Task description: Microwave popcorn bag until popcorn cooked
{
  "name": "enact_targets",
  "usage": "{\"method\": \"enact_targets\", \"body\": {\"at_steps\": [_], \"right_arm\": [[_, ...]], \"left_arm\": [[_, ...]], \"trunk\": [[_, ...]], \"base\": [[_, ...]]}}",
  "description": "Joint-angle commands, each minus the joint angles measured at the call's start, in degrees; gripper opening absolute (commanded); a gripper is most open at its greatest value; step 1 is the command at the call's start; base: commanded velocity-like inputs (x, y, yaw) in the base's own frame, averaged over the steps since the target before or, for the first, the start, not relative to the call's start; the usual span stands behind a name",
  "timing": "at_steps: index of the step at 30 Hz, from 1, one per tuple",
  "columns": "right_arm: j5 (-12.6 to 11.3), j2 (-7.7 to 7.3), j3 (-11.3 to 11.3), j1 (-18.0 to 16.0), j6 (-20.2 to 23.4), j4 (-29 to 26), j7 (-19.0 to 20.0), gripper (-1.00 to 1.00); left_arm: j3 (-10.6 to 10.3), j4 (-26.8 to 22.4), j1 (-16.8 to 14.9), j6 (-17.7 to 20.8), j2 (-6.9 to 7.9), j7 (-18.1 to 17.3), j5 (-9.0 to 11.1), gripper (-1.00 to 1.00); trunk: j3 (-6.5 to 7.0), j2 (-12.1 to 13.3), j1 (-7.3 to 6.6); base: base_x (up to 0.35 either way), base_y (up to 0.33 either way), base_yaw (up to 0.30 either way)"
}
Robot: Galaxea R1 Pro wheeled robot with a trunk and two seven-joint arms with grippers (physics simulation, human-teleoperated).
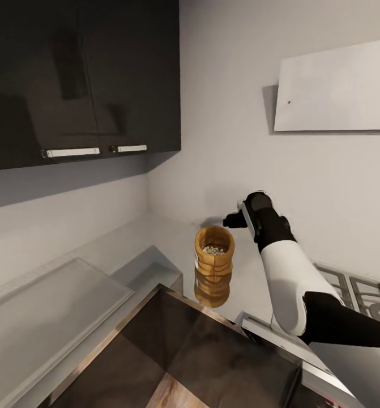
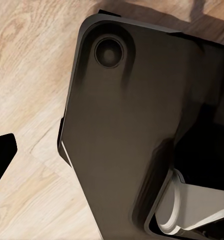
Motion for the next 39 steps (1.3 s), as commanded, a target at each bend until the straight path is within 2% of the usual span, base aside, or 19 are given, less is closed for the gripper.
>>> {"method": "enact_targets", "body": {"at_steps": [1, 5, 12, 16, 18, 20, 23, 28, 36, 39], "right_arm": [[0.7, 0.07, -0.3, 0.0, 0.2, 1.0, 0.6, 1.00], [0.9, 0.07, -0.3, 0.1, 0.2, 4.1, 0.5, 1.00], [0.9, 0.07, -0.6, 0.1, 0.2, 3.8, 0.5, 1.00], [0.8, 0.07, -0.8, 0.1, -3.5, 4.6, -0.1, 1.00], [0.7, 0.07, -0.8, 0.4, -5.7, 5.2, -2.0, 1.00], [0.6, 0.07, -0.8, 0.6, -6.8, 6.1, -4.0, 1.00], [0.6, 0.07, -0.8, 0.6, -7.2, 6.4, -4.9, 1.00], [-2.3, 0.07, -0.8, 0.7, -7.4, 6.6, -5.5, 1.00], [-2.8, 0.07, -0.8, 0.7, -7.5, 6.8, -6.1, 1.00], [-2.8, 0.07, -0.8, 0.7, -9.4, 9.9, -6.7, 1.00]], "left_arm": [[0.4, -0.1, 0.0, 0.0, -0.02, 0.0, 0.1, 1.00], [0.4, -0.1, 0.0, 0.0, -0.02, 0.0, 0.1, 1.00], [0.4, -0.1, 0.0, -0.1, -0.02, 0.0, 0.1, 1.00], [0.4, -0.1, 0.0, -0.1, -0.02, 0.1, 0.1, 1.00], [0.3, -0.1, 0.0, -0.1, -0.02, 0.1, 0.0, 1.00], [0.3, -0.1, 0.0, -0.1, -0.02, 0.1, 0.0, 1.00], [0.2, -0.1, 0.0, -0.1, -0.02, 0.1, 0.0, 1.00], [0.1, -0.1, 0.0, -0.1, 0.01, 0.1, 0.2, 1.00], [0.2, -0.1, 0.0, -0.1, 0.01, 0.1, 0.2, 1.00], [0.3, -0.1, 0.0, -0.1, 0.05, 0.1, 0.3, 1.00]], "trunk": [[-0.08, -0.1, 0.01], [-0.08, -0.1, 0.01], [-0.08, -0.1, 0.01], [-0.08, -0.1, 0.01], [-0.08, -0.1, 0.01], [-0.08, -0.1, 0.01], [-0.08, -0.1, 0.01], [-0.08, -0.1, 0.01], [-0.08, -0.1, 0.01], [-0.08, -0.1, 0.01]], "base": [[0.000, 0.000, 0.000], [0.000, 0.000, 0.000], [0.000, 0.000, 0.000], [0.000, 0.000, 0.000], [0.000, 0.000, 0.000], [0.000, 0.000, 0.000], [0.000, 0.000, 0.000], [0.111, 0.000, 0.000], [0.194, 0.000, 0.000], [0.033, 0.000, 0.000]]}}
